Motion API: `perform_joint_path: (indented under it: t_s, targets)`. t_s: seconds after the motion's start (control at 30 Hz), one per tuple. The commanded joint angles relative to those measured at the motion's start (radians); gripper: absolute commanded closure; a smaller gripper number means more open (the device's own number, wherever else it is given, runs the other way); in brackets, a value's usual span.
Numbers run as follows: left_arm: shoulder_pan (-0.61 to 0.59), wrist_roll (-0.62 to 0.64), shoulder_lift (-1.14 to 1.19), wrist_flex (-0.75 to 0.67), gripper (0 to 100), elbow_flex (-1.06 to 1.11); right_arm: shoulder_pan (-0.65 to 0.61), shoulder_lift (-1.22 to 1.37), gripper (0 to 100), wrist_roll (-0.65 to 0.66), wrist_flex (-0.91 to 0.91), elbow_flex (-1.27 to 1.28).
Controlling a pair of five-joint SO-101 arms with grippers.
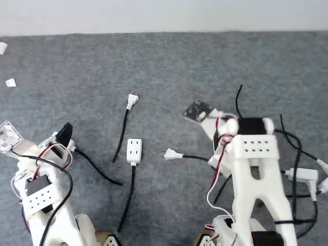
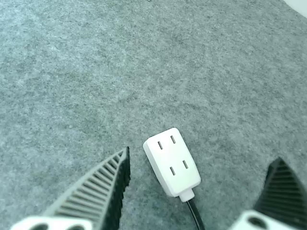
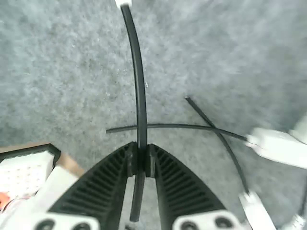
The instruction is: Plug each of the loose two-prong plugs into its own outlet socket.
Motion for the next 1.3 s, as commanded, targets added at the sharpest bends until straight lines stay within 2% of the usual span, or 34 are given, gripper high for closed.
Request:
perform_joint_path:
  t_s: [0.0,0.13,0.4,0.5,0.7,0.83,1.27]
  targets:
    - [0.005,0.005,-0.018,-0.025,59,-0.010,-0.001,-0.030,99.1,-0.012,0.140,-0.247]
    - [0.005,0.005,-0.018,-0.025,59,-0.010,-0.008,-0.025,99.1,-0.055,0.148,-0.393]
    - [0.005,0.005,-0.018,-0.025,59,-0.010,-0.286,0.041,99.1,-0.170,0.111,-0.453]
    - [0.005,0.005,-0.018,-0.025,59,-0.010,-0.311,0.159,99.1,-0.212,0.033,-0.454]
    - [0.005,0.005,-0.018,-0.026,59,-0.010,-0.246,0.332,99.1,-0.216,0.064,-0.575]
    - [0.005,0.005,-0.017,-0.051,59,-0.007,-0.183,0.280,99.1,-0.193,0.145,-0.672]
    - [0.005,0.005,-0.017,-0.066,59,0.005,0.033,0.125,99.1,-0.087,0.151,-0.669]
